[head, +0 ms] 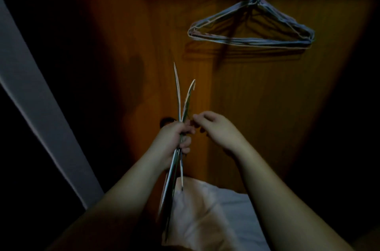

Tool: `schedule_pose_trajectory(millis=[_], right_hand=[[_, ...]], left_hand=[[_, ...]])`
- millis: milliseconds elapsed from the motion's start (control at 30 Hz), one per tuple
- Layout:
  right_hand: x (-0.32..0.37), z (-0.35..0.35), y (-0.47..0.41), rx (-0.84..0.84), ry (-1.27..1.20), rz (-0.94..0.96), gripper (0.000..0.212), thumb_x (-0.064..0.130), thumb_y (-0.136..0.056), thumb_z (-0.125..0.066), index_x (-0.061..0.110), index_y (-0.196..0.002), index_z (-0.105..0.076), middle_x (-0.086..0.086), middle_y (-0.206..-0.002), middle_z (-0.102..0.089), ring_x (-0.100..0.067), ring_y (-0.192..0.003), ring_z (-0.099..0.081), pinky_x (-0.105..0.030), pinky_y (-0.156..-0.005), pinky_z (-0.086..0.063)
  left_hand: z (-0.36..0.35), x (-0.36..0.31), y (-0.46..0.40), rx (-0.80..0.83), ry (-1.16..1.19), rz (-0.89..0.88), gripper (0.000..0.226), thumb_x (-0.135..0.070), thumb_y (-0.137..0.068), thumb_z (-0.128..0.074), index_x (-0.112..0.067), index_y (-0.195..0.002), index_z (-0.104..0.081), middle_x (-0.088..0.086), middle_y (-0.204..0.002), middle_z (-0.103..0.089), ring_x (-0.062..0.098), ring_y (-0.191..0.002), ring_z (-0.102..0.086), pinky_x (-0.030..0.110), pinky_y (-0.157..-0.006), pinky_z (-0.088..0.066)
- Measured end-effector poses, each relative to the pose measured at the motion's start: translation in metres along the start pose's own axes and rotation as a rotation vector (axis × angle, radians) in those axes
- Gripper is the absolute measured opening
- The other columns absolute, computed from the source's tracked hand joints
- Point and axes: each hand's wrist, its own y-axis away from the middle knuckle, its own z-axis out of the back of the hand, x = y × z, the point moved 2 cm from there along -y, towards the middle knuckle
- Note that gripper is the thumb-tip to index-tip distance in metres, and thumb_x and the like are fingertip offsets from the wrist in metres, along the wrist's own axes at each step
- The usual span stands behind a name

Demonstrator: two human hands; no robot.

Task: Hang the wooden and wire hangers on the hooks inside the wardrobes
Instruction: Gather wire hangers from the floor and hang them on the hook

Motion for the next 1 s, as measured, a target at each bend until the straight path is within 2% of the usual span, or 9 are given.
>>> schedule_pose_trajectory(millis=[100,200,300,500,667,733,833,900,1000], right_hand=[[-0.017,-0.019,0.015,-0.001,-0.067,-0.076,0.028,0.043,-0.097,-0.053,0.022,-0.091,-0.069,0.010,-0.084,-0.069,0.000,-0.077,-0.059,-0.025,-0.071,-0.043],[-0.026,-0.034,0.025,-0.003,-0.163,-0.139,0.018,0.032,-0.096,-0.057,0.018,-0.097,-0.069,0.005,-0.087,-0.071,0.004,-0.075,-0.062,-0.013,-0.068,-0.044],[-0.033,-0.051,0.031,-0.018,-0.169,-0.200,0.018,0.031,-0.094,-0.061,0.016,-0.098,-0.070,0.000,-0.093,-0.072,-0.006,-0.082,-0.065,-0.019,-0.075,-0.049],[-0.044,-0.079,0.038,-0.137,0.066,-0.234,0.018,0.036,-0.091,-0.063,0.020,-0.082,-0.062,-0.002,-0.090,-0.063,-0.012,-0.077,-0.057,-0.028,-0.063,-0.043],[-0.054,-0.091,0.047,-0.245,0.116,-0.234,0.023,0.033,-0.092,-0.061,0.020,-0.075,-0.055,-0.002,-0.080,-0.056,-0.011,-0.065,-0.047,-0.028,-0.056,-0.033],[-0.056,-0.093,0.051,-0.290,0.129,-0.235,0.021,0.031,-0.094,-0.058,0.016,-0.078,-0.056,-0.004,-0.082,-0.057,-0.013,-0.067,-0.049,-0.029,-0.057,-0.034],[-0.060,-0.091,0.057,-0.356,0.138,-0.255,0.018,0.028,-0.097,-0.053,0.016,-0.083,-0.055,-0.003,-0.085,-0.058,-0.014,-0.071,-0.055,-0.029,-0.059,-0.044],[-0.065,-0.086,0.060,-0.406,0.155,-0.274,0.016,0.026,-0.099,-0.050,0.016,-0.089,-0.054,-0.001,-0.083,-0.060,-0.014,-0.071,-0.056,-0.028,-0.060,-0.046],[-0.074,-0.076,0.063,-0.463,0.109,-0.331,0.013,0.028,-0.102,-0.046,0.018,-0.098,-0.053,0.000,-0.086,-0.068,-0.017,-0.078,-0.065,-0.036,-0.069,-0.052]], left_hand=[[0.009,0.018,0.010,-0.006,-0.080,-0.027,0.020,0.000,-0.095,-0.042,-0.006,-0.107,-0.057,0.003,-0.070,-0.059,0.011,-0.039,-0.032,0.020,-0.039,-0.029],[0.021,0.036,0.016,-0.011,-0.194,-0.015,0.019,-0.004,-0.097,-0.044,-0.003,-0.113,-0.056,0.009,-0.063,-0.051,0.014,-0.039,-0.037,0.024,-0.043,-0.034],[0.031,0.053,0.018,-0.011,-0.299,0.001,0.022,-0.010,-0.099,-0.045,-0.007,-0.118,-0.056,0.006,-0.050,-0.049,0.018,-0.042,-0.044,0.029,-0.049,-0.038],[0.038,0.076,0.022,-0.058,-0.375,0.058,0.043,0.000,-0.096,-0.036,-0.016,-0.132,-0.055,0.008,-0.048,-0.046,0.018,-0.043,-0.047,0.026,-0.045,-0.042],[0.039,0.083,0.027,-0.033,-0.323,0.073,0.037,0.000,-0.099,-0.037,-0.014,-0.127,-0.057,0.007,-0.060,-0.054,0.015,-0.048,-0.050,0.027,-0.049,-0.045],[0.037,0.084,0.032,0.009,-0.233,0.073,0.030,-0.004,-0.101,-0.040,-0.012,-0.123,-0.059,0.006,-0.076,-0.063,0.016,-0.060,-0.058,0.028,-0.053,-0.051],[0.039,0.086,0.034,0.016,-0.107,0.107,0.025,-0.012,-0.102,-0.047,-0.007,-0.123,-0.058,0.014,-0.099,-0.066,0.028,-0.082,-0.063,0.040,-0.072,-0.060],[0.043,0.084,0.031,-0.035,-0.060,0.120,0.018,-0.011,-0.101,-0.048,-0.004,-0.117,-0.055,0.014,-0.099,-0.066,0.026,-0.079,-0.065,0.034,-0.065,-0.060],[0.048,0.078,0.027,-0.070,0.040,0.141,0.010,-0.011,-0.102,-0.045,-0.009,-0.106,-0.054,0.011,-0.093,-0.066,0.021,-0.065,-0.063,0.030,-0.055,-0.056]])
